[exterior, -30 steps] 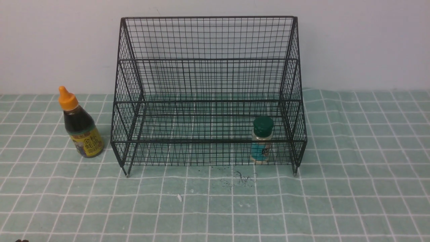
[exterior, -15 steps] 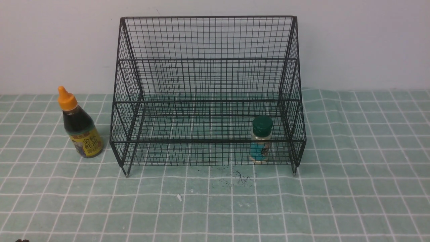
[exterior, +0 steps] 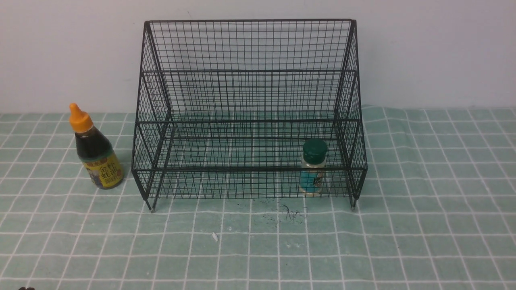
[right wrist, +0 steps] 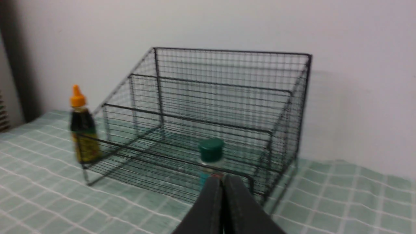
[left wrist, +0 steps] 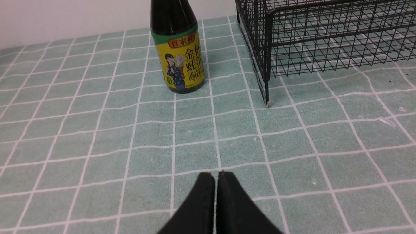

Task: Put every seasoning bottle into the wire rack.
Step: Use the left arm to grab the condiment bottle closest to it

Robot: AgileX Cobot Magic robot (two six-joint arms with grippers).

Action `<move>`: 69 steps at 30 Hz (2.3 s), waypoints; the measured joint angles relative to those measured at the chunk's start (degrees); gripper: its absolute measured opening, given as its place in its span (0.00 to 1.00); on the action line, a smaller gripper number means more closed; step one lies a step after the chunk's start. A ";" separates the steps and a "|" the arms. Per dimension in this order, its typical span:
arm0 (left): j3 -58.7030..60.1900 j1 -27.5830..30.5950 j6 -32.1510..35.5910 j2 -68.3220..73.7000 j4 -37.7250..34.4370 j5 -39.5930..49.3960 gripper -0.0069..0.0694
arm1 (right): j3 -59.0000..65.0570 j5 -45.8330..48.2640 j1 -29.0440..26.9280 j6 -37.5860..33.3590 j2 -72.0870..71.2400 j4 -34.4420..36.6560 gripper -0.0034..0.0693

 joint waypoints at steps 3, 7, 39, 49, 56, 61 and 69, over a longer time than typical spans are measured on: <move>0.00 0.00 0.00 0.00 0.00 0.00 0.08 | 5.00 -0.07 -9.33 -0.05 -0.79 -0.08 0.03; 0.00 0.00 0.00 0.00 0.00 0.00 0.08 | 11.68 0.54 -19.89 -0.18 -1.14 -0.75 0.03; 0.00 0.00 0.00 0.00 0.00 0.00 0.08 | 12.15 0.67 -22.91 0.98 -1.14 -1.32 0.03; 0.00 0.00 -0.09 0.00 -0.27 -0.35 0.08 | 12.15 0.67 -22.91 1.04 -1.14 -1.32 0.03; 0.21 0.00 -3.32 0.00 -14.26 -14.76 0.08 | 12.15 0.67 -22.91 1.04 -1.14 -1.32 0.03; -0.24 0.00 -5.32 0.00 -24.22 -40.24 0.08 | 12.15 0.67 -22.91 1.10 -1.14 -1.32 0.03; -21.89 0.00 -5.65 7.43 -15.99 -34.72 0.08 | 12.15 0.67 -22.91 1.10 -1.14 -1.32 0.03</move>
